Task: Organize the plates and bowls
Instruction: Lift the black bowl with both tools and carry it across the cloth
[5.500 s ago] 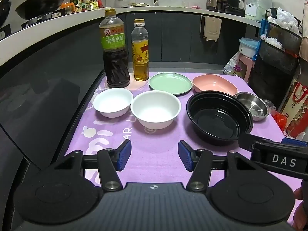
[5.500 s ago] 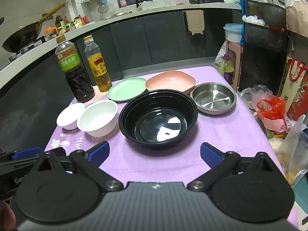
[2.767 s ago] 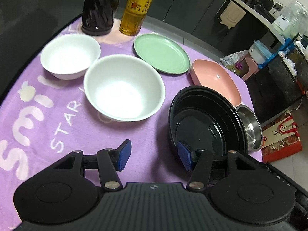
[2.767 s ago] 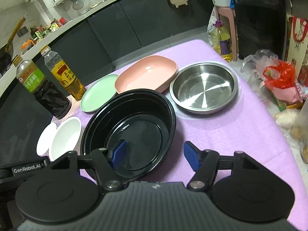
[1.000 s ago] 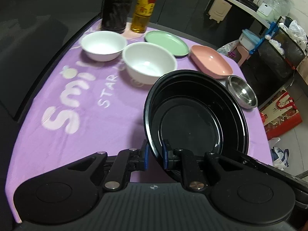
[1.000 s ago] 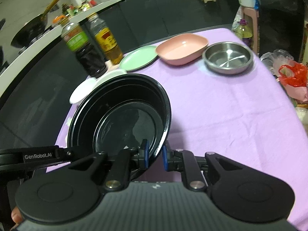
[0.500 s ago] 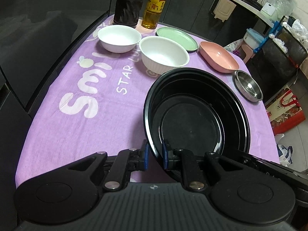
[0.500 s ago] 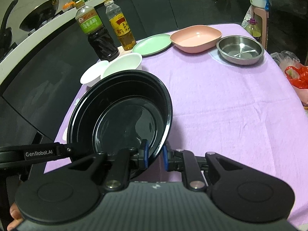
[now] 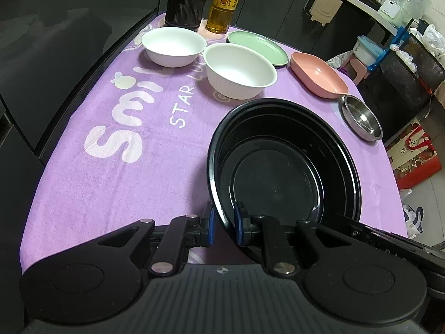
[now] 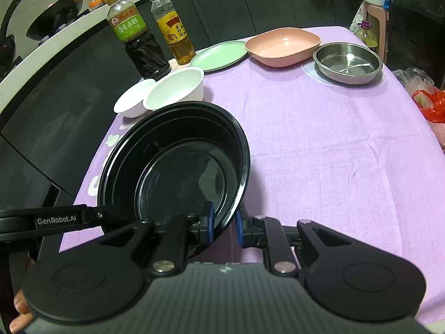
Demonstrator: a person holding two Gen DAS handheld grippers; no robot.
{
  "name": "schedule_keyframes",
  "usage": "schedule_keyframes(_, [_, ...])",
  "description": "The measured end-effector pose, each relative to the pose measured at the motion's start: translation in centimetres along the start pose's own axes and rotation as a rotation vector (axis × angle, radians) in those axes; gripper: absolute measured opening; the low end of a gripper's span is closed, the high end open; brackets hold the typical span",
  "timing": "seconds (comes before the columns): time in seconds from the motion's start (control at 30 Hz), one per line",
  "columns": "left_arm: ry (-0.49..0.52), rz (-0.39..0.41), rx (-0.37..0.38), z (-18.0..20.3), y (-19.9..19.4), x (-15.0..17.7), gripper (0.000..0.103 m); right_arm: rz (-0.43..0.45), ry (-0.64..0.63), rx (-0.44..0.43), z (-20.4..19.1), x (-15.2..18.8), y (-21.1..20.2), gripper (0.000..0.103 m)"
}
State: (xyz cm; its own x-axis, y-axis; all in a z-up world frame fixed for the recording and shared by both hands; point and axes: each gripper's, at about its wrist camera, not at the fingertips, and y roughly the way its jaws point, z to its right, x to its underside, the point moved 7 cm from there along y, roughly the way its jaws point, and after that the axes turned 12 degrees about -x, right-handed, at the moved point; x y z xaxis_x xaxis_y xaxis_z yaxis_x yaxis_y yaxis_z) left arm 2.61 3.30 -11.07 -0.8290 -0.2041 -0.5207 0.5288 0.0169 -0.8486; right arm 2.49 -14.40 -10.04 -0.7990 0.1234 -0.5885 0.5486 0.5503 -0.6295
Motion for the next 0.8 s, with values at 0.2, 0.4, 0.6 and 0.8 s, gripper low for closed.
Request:
schedule_keyframes(0.2, [-0.007, -0.017, 0.006, -0.3, 0.4, 0.3, 0.014, -0.011, 0.017, -0.009, 0.2, 0.1, 0.5, 0.018])
schedule_keyframes(0.4, [-0.023, -0.052, 0.042, -0.8, 1.1, 0.5, 0.02, -0.011, 0.051, -0.013, 0.6, 0.2, 0.7, 0.019])
schedule_keyframes(0.6, [-0.067, -0.046, 0.038, -1.9, 1.1, 0.3, 0.025, -0.003, 0.083, -0.021, 1.2, 0.3, 0.6, 0.019])
schedule_keyframes(0.8, [-0.099, -0.021, 0.031, -2.5, 0.5, -0.2, 0.026, 0.031, 0.104, -0.029, 1.7, 0.0, -0.2, 0.032])
